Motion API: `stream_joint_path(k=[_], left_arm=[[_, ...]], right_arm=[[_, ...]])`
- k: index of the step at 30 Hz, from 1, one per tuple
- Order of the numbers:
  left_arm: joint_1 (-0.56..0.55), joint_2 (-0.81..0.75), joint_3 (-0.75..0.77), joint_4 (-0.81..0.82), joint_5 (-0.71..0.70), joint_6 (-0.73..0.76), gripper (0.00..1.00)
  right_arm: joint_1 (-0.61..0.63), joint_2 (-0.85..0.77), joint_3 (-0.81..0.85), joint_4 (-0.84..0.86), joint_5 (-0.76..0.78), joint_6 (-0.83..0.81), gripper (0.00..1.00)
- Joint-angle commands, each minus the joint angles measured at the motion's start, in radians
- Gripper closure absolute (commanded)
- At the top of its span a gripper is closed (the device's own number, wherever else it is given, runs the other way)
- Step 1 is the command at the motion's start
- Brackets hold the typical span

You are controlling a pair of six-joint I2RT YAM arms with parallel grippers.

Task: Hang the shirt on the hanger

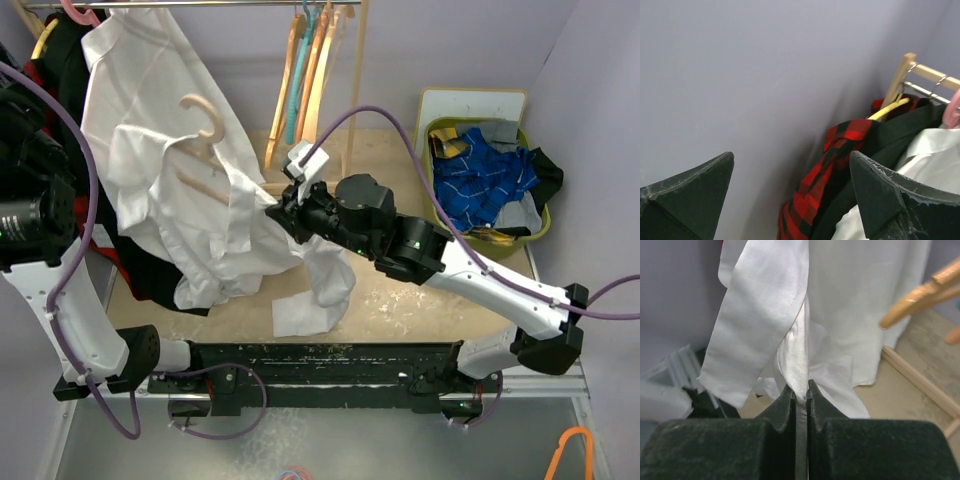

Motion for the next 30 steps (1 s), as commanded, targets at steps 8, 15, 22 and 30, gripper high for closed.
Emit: stream_joint_path(k=[8,15,22,30], left_arm=[[0.004,-0.067,-0.187,0.128,-0.125,0.020,0.01],[0.003,-0.083,-0.264,0.111,-0.108,-0.012,0.01],[0.001,-0.106,-0.342,0.086,-0.031,-0.032,0.01],[-0.020,-0.114,-0.391,0.074,0.018,-0.040,0.01]], right_arm=[[0.030,0.106,0.305,-0.091,0.973,0.086,1.00],[-0.032,0.232,0.533,-0.194,0.889,0.019,1.00],[-0.100,0.353,0.749,-0.206,0.655,-0.008,1.00],[-0.203,0.445,0.905,-0.244,0.465,0.018,1.00]])
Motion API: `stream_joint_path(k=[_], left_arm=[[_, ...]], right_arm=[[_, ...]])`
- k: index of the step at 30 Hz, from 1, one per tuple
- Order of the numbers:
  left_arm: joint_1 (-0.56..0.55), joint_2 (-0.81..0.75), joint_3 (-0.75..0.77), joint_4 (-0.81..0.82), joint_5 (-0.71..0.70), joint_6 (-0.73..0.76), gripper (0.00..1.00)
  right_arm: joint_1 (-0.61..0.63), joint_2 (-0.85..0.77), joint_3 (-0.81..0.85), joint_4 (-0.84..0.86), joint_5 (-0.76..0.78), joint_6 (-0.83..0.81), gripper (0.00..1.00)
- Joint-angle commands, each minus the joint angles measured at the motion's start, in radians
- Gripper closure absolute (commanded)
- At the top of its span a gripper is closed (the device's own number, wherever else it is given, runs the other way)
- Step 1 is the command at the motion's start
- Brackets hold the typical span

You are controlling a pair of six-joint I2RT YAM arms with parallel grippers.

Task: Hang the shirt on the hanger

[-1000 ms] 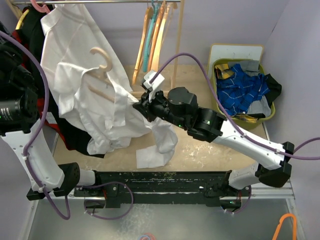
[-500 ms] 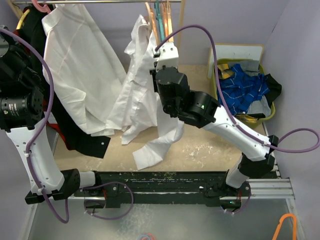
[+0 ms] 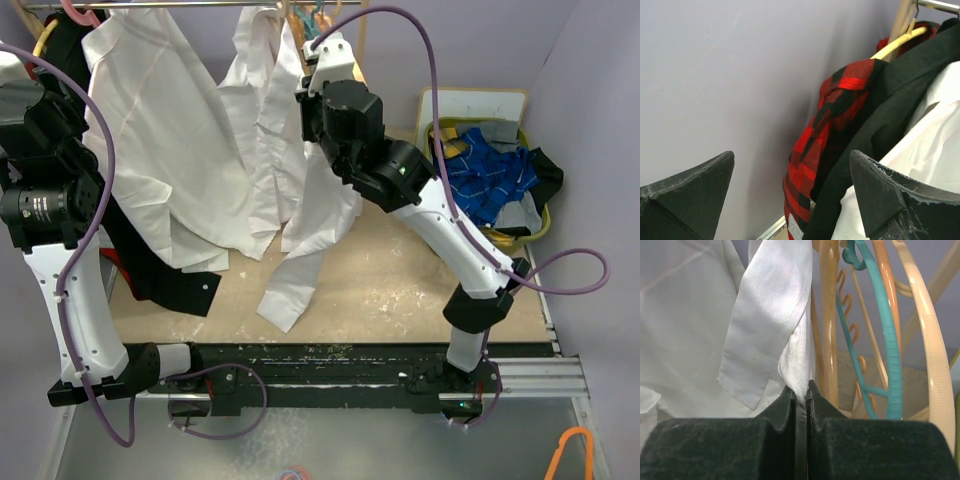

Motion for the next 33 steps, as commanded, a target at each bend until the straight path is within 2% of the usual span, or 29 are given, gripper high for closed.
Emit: stream_joint_path(k=[1,6,10,23,29,33], left_arm=[[-0.008,-0.017,-0.013,0.013,0.046,-0.023,0.01],[-0.008,-0.011,-0.016,0.009,0.056,-0.029,0.01],[-0.008,-0.008,-0.017,0.008,0.065,-0.026,0.01],[-0.008,-0.004,-0.027,0.009,0.073,-0.023,0.01],[-0.008,-0.006,-0.040,0.006,0.081,-0.024,0.01],[-0.009,-0.004,-0.040,0.002,0.087,-0.028,0.01]], right_arm=[[-0.049,0.036,0.164,0.013,-0.127,0.024,1.00],[-0.084,0.065,0.192,0.008,-0.179,0.044,1.00],[-0.126,0.102,0.242,-0.036,-0.279,0.088,1.00],[-0.207,0.172,0.279,-0.038,-0.411,0.177,1.00],[-0.216,0.175,0.252,-0.005,-0.453,0.206,1.00],[-0.207,0.146,0.182,0.047,-0.542,0.250,1.00]])
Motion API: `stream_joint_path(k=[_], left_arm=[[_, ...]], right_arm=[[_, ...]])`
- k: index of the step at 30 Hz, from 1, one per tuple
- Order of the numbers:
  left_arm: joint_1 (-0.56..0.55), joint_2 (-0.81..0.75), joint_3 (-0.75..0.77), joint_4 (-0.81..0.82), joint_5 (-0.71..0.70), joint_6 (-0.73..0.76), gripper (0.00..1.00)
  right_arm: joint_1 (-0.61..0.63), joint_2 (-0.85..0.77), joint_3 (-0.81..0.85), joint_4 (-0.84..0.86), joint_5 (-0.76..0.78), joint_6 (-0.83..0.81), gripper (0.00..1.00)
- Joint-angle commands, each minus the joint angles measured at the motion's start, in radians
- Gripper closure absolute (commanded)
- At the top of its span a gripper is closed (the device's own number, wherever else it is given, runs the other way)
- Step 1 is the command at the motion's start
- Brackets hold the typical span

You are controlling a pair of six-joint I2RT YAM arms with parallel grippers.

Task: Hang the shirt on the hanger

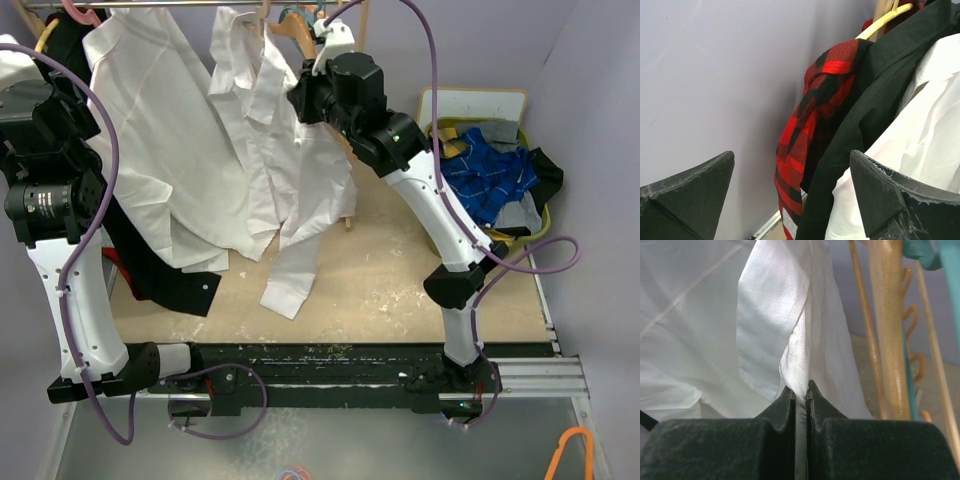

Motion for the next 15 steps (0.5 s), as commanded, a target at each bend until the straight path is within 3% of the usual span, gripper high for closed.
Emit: stream_joint_path(k=[1,4,5,7,9,10,13,15], left_arm=[[-0.005,-0.006,-0.001,0.024,0.018,-0.015,0.01],[-0.005,-0.007,0.001,0.010,0.048,-0.012,0.01],[-0.005,-0.007,0.004,0.003,0.076,0.000,0.01],[-0.005,-0.007,0.010,-0.029,0.161,0.059,0.01],[-0.005,-0.007,0.009,-0.052,0.233,0.139,0.01],[-0.005,-0.009,0.006,-0.060,0.263,0.164,0.01],[-0.005,-0.017,-0.030,-0.067,0.329,0.208,0.01],[-0.005,-0.021,-0.066,-0.023,0.269,0.153,0.01]], right_arm=[[0.009,-0.051,-0.040,0.133,-0.095,0.071,1.00],[0.025,-0.046,-0.044,0.146,-0.120,0.089,1.00],[0.025,-0.045,-0.047,0.148,-0.126,0.096,0.92],[0.026,-0.061,-0.077,0.166,-0.122,0.092,0.57],[0.030,-0.111,-0.154,0.217,-0.105,0.083,0.05],[0.030,-0.141,-0.200,0.250,-0.096,0.076,0.01],[0.030,-0.235,-0.335,0.359,-0.062,0.066,0.00],[0.030,-0.280,-0.399,0.414,-0.049,0.056,0.00]])
